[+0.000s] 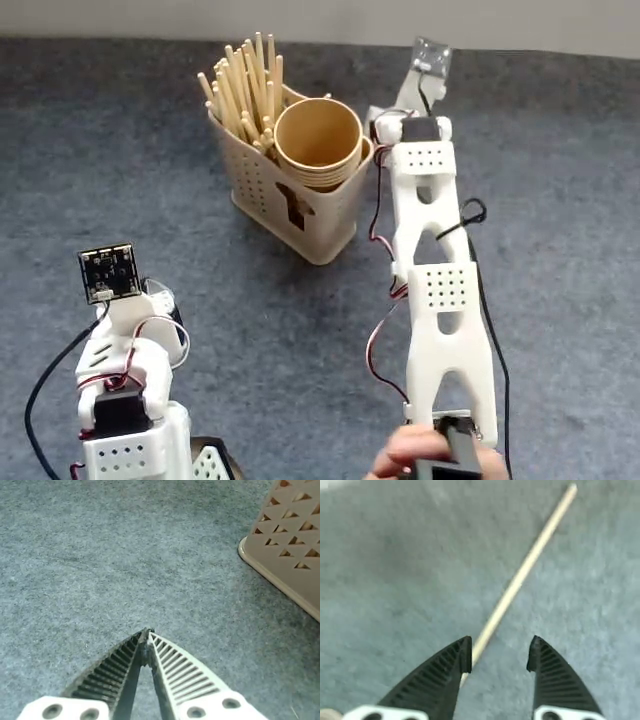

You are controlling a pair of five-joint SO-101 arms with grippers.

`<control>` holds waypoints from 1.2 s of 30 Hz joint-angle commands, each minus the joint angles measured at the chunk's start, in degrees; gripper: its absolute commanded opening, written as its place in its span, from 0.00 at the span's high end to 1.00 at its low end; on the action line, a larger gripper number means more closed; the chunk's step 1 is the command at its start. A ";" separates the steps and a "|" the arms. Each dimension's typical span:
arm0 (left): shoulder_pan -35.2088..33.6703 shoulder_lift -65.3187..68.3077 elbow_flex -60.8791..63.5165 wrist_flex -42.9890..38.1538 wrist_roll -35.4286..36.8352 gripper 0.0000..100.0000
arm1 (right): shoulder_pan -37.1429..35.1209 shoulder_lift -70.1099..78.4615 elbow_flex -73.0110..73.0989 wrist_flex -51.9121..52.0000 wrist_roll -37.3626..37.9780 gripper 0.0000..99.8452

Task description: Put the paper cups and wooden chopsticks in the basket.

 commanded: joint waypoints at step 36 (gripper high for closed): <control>1.10 -0.66 -0.22 -1.14 -0.53 0.99 | 6.02 2.86 -5.05 10.68 13.01 0.99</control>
